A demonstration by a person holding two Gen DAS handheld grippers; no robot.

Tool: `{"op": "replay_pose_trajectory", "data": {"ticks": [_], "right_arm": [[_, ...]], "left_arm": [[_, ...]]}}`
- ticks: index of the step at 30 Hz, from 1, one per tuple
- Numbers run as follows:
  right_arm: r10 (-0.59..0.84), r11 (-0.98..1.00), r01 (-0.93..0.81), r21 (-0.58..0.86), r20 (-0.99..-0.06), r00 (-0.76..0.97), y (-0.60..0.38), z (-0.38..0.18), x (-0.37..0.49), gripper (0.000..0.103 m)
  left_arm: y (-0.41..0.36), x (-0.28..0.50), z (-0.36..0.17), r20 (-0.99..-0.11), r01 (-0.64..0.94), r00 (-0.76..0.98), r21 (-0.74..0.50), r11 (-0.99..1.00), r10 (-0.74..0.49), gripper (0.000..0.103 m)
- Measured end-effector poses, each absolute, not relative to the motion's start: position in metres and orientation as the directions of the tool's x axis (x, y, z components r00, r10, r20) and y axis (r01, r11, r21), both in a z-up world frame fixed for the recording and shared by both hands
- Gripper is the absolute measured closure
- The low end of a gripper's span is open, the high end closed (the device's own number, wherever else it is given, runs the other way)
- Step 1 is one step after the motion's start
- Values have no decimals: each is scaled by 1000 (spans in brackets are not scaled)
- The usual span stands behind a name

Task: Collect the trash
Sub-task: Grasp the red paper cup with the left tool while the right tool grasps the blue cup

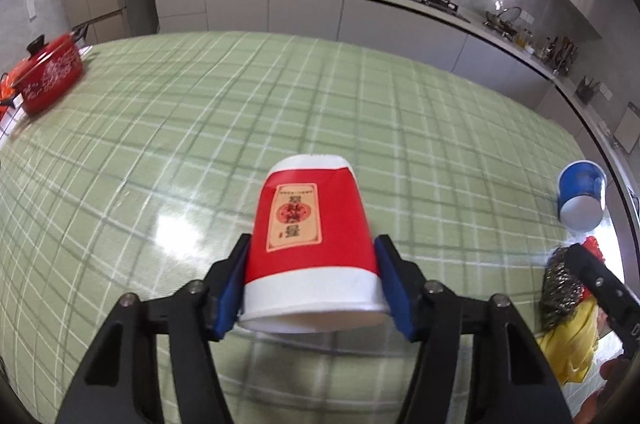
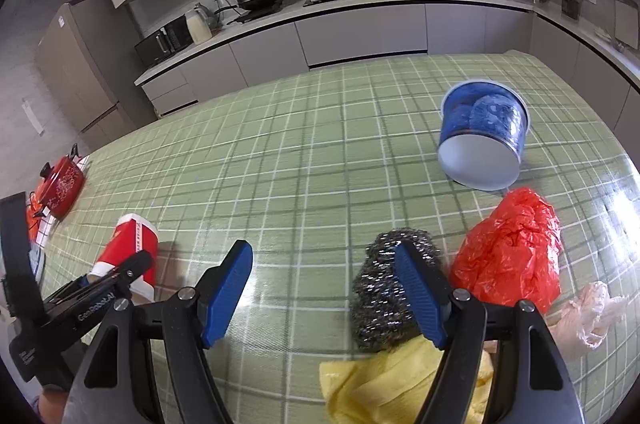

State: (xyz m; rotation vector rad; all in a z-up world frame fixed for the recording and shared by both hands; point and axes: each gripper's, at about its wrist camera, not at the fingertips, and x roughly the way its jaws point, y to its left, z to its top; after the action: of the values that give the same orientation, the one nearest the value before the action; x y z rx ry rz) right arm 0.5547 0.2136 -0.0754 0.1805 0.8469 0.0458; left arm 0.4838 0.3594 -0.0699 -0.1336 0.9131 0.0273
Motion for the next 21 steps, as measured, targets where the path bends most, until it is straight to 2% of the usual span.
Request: {"op": "replay_pose_trajectory", "data": {"ticks": [6,21], "right_arm": [[80,982,75,174,-739,669,193,-76,553,27],[-10,967,189,169,-720,694,133,-61,562,27]], "left_arm": [[318,493,-67,-777,-4,620,-143,990,-110,48],[238,524,-50,-723,106,652,-211,972,-229,48]]}}
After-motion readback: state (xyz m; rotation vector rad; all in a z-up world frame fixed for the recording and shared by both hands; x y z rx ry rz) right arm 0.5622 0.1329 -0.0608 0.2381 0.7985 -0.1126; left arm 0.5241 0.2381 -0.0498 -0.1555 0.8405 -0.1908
